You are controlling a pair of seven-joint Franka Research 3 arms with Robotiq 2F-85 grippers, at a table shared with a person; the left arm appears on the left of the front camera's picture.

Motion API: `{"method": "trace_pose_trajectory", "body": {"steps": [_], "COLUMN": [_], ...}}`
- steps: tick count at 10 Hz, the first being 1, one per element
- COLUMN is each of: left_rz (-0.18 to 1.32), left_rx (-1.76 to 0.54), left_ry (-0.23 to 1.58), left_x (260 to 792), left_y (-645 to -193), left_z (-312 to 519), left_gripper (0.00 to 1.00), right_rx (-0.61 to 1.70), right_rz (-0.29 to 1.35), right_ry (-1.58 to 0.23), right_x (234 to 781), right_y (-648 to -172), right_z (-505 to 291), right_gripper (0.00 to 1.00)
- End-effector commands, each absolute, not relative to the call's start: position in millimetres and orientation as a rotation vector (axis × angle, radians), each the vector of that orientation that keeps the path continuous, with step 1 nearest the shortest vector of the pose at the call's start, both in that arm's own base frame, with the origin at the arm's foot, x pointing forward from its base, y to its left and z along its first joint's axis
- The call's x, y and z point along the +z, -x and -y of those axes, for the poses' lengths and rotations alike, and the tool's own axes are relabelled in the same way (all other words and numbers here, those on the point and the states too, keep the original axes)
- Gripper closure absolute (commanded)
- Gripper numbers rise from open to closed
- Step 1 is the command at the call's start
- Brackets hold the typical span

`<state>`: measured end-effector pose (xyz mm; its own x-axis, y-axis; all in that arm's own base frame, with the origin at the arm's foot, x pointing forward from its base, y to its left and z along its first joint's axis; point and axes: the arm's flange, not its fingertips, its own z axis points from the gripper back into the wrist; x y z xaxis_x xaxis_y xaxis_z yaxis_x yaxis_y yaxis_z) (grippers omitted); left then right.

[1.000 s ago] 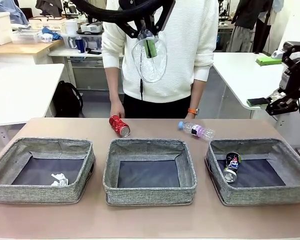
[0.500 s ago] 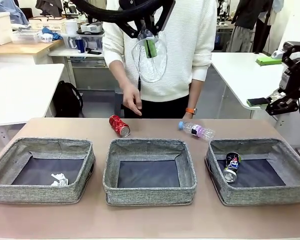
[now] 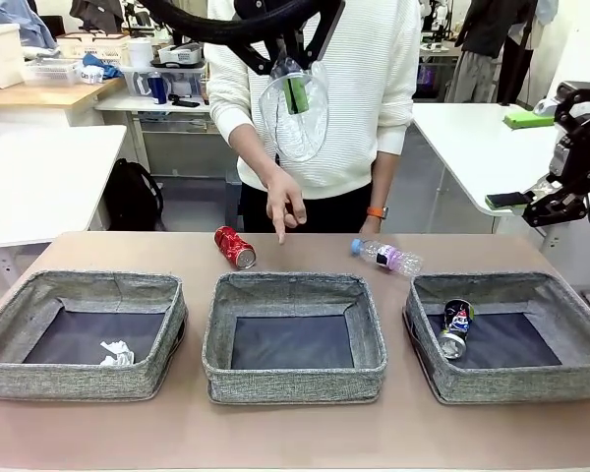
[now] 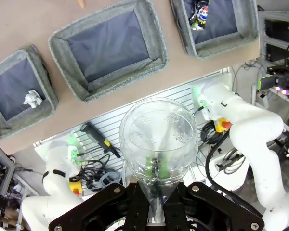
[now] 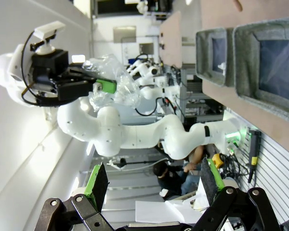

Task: Sort the waste into the appropriate baskets.
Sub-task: Place the picked waste into the Fabric basket indicated by the person.

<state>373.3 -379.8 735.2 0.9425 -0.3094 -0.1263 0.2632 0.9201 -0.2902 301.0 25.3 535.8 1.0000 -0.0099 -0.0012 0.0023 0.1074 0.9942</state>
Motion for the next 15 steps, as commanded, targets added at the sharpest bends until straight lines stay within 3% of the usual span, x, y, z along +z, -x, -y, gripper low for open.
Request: {"method": "trace_pose_trajectory", "body": {"steps": [1,4,6,10,15], "left_rz": [-0.166,-0.172,-0.037,0.057,0.029], "left_rx": [-0.292,-0.296,-0.272,-0.168,-0.153], "left_ry": [0.268,0.274,0.292,0.364,0.312], "left_x": [734.9,735.2,663.3,547.2,472.0], "left_y": [-370.3,-373.3,-387.7,-376.7,-392.7], "left_z": [378.4,379.8,351.4,303.6,335.7], "left_gripper": [0.99,0.99,0.99,0.99,0.99], "right_rx": [0.002,0.002,0.002,0.002,0.002], "right_rz": [0.017,0.017,0.017,0.017,0.017], "right_ry": [-1.486,-1.486,-1.486,-1.486,-1.486], "right_x": [538.1,538.1,538.1,538.1,538.1], "right_y": [-301.3,-301.3,-301.3,-301.3,-301.3], "right_z": [-25.3,-25.3,-25.3,-25.3,-25.3], "right_gripper": [0.0,0.0,0.0,0.0,0.0]}}
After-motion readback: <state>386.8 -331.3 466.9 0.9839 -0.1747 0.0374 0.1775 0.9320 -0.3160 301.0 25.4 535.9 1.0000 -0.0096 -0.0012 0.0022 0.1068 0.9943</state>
